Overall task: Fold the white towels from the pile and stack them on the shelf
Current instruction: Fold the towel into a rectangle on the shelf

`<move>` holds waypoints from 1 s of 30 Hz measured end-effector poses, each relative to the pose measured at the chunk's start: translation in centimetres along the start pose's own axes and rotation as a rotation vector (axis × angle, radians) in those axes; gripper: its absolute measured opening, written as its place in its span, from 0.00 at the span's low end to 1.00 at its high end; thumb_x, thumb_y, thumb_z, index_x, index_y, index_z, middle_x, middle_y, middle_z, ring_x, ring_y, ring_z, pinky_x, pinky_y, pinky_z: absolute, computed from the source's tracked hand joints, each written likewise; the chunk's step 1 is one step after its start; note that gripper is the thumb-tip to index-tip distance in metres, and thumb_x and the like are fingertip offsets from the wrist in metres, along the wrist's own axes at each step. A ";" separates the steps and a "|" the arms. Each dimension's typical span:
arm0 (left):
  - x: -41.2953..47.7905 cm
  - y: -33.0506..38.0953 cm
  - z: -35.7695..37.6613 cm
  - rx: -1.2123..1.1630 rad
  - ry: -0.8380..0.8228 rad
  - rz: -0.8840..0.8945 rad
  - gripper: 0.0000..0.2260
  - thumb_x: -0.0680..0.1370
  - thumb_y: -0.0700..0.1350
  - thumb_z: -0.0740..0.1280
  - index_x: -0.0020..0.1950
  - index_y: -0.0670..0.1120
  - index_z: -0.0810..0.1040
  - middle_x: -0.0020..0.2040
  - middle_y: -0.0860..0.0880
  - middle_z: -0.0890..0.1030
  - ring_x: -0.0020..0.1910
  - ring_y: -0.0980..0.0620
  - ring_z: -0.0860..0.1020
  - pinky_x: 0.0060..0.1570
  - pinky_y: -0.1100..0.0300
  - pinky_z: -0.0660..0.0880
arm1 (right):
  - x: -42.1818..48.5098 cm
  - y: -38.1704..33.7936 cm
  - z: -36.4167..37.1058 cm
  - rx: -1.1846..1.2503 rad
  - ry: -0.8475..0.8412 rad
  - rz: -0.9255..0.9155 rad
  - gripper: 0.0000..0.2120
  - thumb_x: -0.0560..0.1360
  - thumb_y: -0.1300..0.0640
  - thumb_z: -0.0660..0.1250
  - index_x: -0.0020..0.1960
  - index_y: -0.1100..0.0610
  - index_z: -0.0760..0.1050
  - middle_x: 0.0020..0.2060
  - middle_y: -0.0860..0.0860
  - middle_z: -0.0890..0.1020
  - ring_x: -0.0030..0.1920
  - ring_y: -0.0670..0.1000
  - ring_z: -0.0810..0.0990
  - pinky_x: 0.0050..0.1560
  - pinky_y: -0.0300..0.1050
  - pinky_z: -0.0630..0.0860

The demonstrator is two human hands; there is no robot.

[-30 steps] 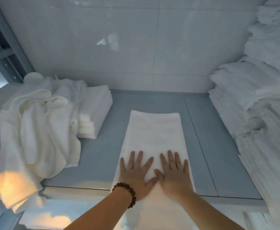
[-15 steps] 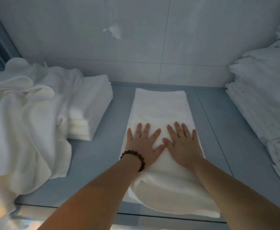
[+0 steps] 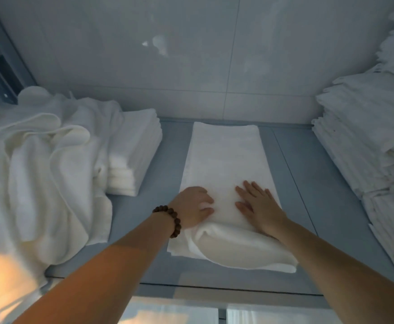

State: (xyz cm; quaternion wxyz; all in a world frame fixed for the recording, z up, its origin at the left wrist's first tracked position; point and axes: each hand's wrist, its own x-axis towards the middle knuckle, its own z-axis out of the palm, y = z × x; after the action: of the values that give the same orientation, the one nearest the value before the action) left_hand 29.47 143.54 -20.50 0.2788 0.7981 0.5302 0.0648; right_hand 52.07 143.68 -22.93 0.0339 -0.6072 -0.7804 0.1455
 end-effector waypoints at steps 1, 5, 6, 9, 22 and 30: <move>-1.5 0.2 -0.3 -0.024 0.041 0.018 0.14 0.78 0.52 0.63 0.59 0.47 0.79 0.63 0.48 0.75 0.64 0.49 0.71 0.67 0.55 0.64 | -1.5 -0.3 -0.3 0.084 0.016 -0.034 0.23 0.81 0.47 0.53 0.74 0.51 0.60 0.76 0.51 0.55 0.76 0.50 0.50 0.74 0.47 0.45; -5.9 1.2 -0.8 -0.082 0.015 -0.004 0.13 0.77 0.56 0.63 0.44 0.48 0.78 0.44 0.51 0.78 0.45 0.52 0.76 0.49 0.57 0.73 | -7.2 -0.7 -2.0 0.216 0.083 -0.080 0.14 0.78 0.51 0.62 0.57 0.57 0.80 0.65 0.51 0.74 0.66 0.50 0.69 0.65 0.37 0.61; -6.5 1.4 -0.7 -0.055 0.005 0.001 0.10 0.76 0.55 0.65 0.44 0.49 0.77 0.44 0.52 0.77 0.45 0.52 0.76 0.49 0.57 0.73 | -8.4 -0.6 -2.5 0.208 0.068 -0.077 0.14 0.77 0.50 0.64 0.55 0.58 0.80 0.61 0.51 0.76 0.63 0.50 0.71 0.63 0.36 0.62; -7.8 1.8 0.0 0.053 0.025 -0.009 0.06 0.74 0.49 0.68 0.45 0.52 0.71 0.44 0.52 0.73 0.44 0.51 0.74 0.46 0.58 0.71 | -11.2 0.0 -3.4 0.142 -0.013 -0.076 0.19 0.71 0.45 0.70 0.52 0.58 0.80 0.53 0.51 0.77 0.55 0.51 0.73 0.58 0.41 0.66; -11.4 2.4 2.7 0.013 0.356 -0.145 0.12 0.73 0.33 0.59 0.52 0.48 0.69 0.51 0.51 0.66 0.35 0.45 0.73 0.37 0.55 0.71 | -15.5 -1.0 -1.9 -0.250 0.335 -0.134 0.16 0.57 0.58 0.79 0.40 0.57 0.76 0.37 0.51 0.78 0.38 0.56 0.78 0.38 0.46 0.77; -10.7 1.1 4.0 -0.260 0.322 -0.138 0.21 0.70 0.27 0.59 0.53 0.46 0.80 0.64 0.48 0.69 0.61 0.50 0.71 0.60 0.70 0.61 | -16.2 -0.8 0.1 -0.275 0.425 -0.002 0.19 0.54 0.61 0.79 0.42 0.59 0.77 0.31 0.52 0.77 0.31 0.55 0.77 0.32 0.46 0.77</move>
State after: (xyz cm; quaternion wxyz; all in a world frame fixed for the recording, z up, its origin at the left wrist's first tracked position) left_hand 27.38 132.22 -21.21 0.2946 0.6965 0.6087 0.2400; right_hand 55.47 127.98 -20.82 0.1143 -0.6221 -0.7689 -0.0930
